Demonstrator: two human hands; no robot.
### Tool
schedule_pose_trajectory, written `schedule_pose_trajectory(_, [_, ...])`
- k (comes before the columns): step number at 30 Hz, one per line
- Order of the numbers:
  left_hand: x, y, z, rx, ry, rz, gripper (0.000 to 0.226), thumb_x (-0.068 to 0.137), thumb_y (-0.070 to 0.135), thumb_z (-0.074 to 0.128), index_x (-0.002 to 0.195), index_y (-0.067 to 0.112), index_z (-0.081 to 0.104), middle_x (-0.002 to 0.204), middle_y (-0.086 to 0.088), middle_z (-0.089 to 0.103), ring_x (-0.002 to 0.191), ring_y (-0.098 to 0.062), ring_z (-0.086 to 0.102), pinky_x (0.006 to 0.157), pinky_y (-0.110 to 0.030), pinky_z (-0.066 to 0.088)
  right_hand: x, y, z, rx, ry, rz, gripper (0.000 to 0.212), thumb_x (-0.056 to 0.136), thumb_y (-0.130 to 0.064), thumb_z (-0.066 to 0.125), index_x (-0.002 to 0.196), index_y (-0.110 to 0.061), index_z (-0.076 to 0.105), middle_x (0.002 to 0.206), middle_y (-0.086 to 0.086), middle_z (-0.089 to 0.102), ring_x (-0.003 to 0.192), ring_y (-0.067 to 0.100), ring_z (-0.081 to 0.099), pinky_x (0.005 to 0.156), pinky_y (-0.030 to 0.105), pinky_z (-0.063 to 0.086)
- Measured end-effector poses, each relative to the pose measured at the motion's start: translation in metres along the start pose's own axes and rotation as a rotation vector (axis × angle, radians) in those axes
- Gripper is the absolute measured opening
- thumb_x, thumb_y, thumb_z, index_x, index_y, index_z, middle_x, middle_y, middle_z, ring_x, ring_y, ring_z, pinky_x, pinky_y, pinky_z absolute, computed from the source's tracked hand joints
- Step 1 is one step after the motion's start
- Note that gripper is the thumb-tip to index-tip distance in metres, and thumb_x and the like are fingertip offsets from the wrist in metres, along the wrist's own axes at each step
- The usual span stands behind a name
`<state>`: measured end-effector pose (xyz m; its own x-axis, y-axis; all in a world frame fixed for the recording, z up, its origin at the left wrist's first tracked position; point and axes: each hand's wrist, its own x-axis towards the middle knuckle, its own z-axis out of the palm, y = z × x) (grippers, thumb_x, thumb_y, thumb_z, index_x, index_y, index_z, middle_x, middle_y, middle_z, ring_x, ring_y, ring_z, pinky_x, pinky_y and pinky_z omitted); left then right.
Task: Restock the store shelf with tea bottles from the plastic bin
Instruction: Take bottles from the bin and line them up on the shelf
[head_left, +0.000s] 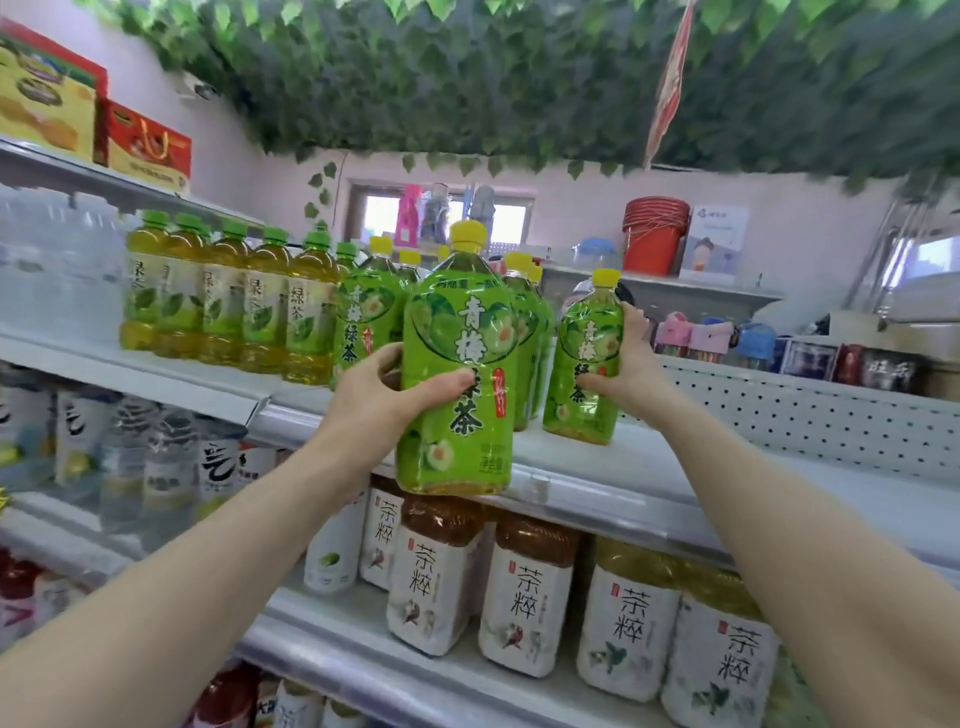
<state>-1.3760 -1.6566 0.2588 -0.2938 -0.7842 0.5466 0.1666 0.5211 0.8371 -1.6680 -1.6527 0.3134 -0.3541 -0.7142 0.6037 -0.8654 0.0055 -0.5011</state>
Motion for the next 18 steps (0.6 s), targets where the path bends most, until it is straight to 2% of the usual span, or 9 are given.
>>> schedule_pose_trajectory(3, [0.006, -0.002, -0.005, 0.025, 0.013, -0.001, 0.118, 0.034, 0.072, 0.084, 0.135, 0.018, 0.054, 0.116, 0.004, 0.07, 0.101, -0.008, 0.067, 0.087, -0.027, 0.055, 0.01, 0.001, 0.002, 0.008, -0.069, 0.051, 0.112, 0.08, -0.016, 0.079, 0.153, -0.031, -0.004, 0.135, 0.009, 0.048, 0.119, 0.029, 0.052, 0.1, 0.046, 0.045])
schedule_pose_trajectory(5, [0.006, -0.002, -0.006, 0.03, 0.018, -0.011, 0.128, 0.029, 0.078, 0.08, 0.138, 0.018, 0.051, 0.124, 0.001, 0.066, 0.113, -0.015, 0.062, 0.099, -0.037, 0.051, 0.014, -0.001, 0.003, -0.069, -0.05, 0.068, 0.114, 0.08, -0.018, 0.079, 0.154, -0.029, -0.007, 0.147, 0.016, 0.04, 0.127, 0.033, 0.047, 0.104, 0.047, 0.042])
schedule_pose_trajectory(8, [0.007, -0.004, -0.005, 0.03, -0.002, -0.015, 0.129, 0.029, 0.079, 0.081, 0.138, 0.018, 0.051, 0.124, -0.001, 0.066, 0.114, -0.017, 0.062, 0.101, -0.041, 0.05, -0.004, -0.033, -0.004, 0.005, 0.14, -0.075, 0.09, 0.09, -0.036, 0.067, 0.154, -0.028, 0.005, 0.148, 0.012, 0.037, 0.132, 0.029, 0.043, 0.108, 0.048, 0.038])
schedule_pose_trajectory(10, [0.008, -0.006, -0.003, 0.037, -0.031, -0.021, 0.122, 0.032, 0.075, 0.083, 0.136, 0.018, 0.053, 0.12, 0.001, 0.069, 0.109, -0.014, 0.065, 0.099, -0.039, 0.052, -0.035, -0.068, -0.012, 0.344, 0.034, -0.155, 0.071, 0.093, -0.057, 0.05, 0.151, -0.027, 0.023, 0.14, 0.0, 0.047, 0.127, 0.017, 0.048, 0.104, 0.042, 0.041])
schedule_pose_trajectory(11, [0.01, -0.008, 0.0, 0.041, -0.047, -0.017, 0.114, 0.037, 0.071, 0.085, 0.134, 0.019, 0.055, 0.115, 0.004, 0.071, 0.105, -0.011, 0.067, 0.096, -0.035, 0.054, -0.05, -0.082, -0.013, 0.49, -0.098, -0.143, 0.075, 0.088, -0.067, 0.045, 0.15, -0.028, 0.029, 0.137, -0.002, 0.051, 0.124, 0.015, 0.051, 0.102, 0.042, 0.043])
schedule_pose_trajectory(13, [0.01, -0.008, 0.007, 0.038, -0.08, -0.007, 0.095, 0.045, 0.06, 0.085, 0.127, 0.022, 0.059, 0.108, 0.009, 0.073, 0.098, -0.004, 0.068, 0.086, -0.022, 0.055, -0.071, -0.099, -0.009, 0.538, -0.266, -0.106, 0.09, 0.073, -0.079, 0.051, 0.149, -0.035, 0.03, 0.136, -0.004, 0.053, 0.122, 0.015, 0.053, 0.099, 0.046, 0.048])
schedule_pose_trajectory(14, [0.012, -0.009, 0.011, 0.043, -0.097, -0.005, 0.092, 0.047, 0.059, 0.085, 0.127, 0.023, 0.058, 0.109, 0.01, 0.072, 0.099, -0.003, 0.068, 0.084, -0.02, 0.054, -0.077, -0.103, -0.005, 0.52, -0.274, -0.107, 0.101, 0.065, -0.083, 0.058, 0.149, -0.036, 0.028, 0.14, -0.003, 0.051, 0.123, 0.017, 0.053, 0.1, 0.049, 0.047])
schedule_pose_trajectory(16, [0.015, -0.009, 0.018, 0.079, -0.134, 0.002, 0.103, 0.046, 0.069, 0.084, 0.133, 0.024, 0.055, 0.117, 0.009, 0.07, 0.109, -0.008, 0.065, 0.095, -0.029, 0.051, -0.083, -0.103, -0.002, 0.537, -0.213, -0.11, 0.112, 0.055, -0.084, 0.069, 0.147, -0.031, 0.033, 0.137, -0.004, 0.056, 0.122, 0.018, 0.057, 0.101, 0.051, 0.047])
schedule_pose_trajectory(18, [0.019, -0.003, 0.022, 0.13, -0.198, 0.02, 0.096, 0.051, 0.073, 0.079, 0.132, 0.027, 0.056, 0.118, 0.012, 0.069, 0.111, -0.008, 0.063, 0.1, -0.034, 0.048, -0.081, -0.102, -0.009, 0.57, -0.156, -0.123, 0.1, 0.059, -0.076, 0.073, 0.14, -0.025, 0.043, 0.123, -0.005, 0.066, 0.112, 0.017, 0.064, 0.098, 0.049, 0.05])
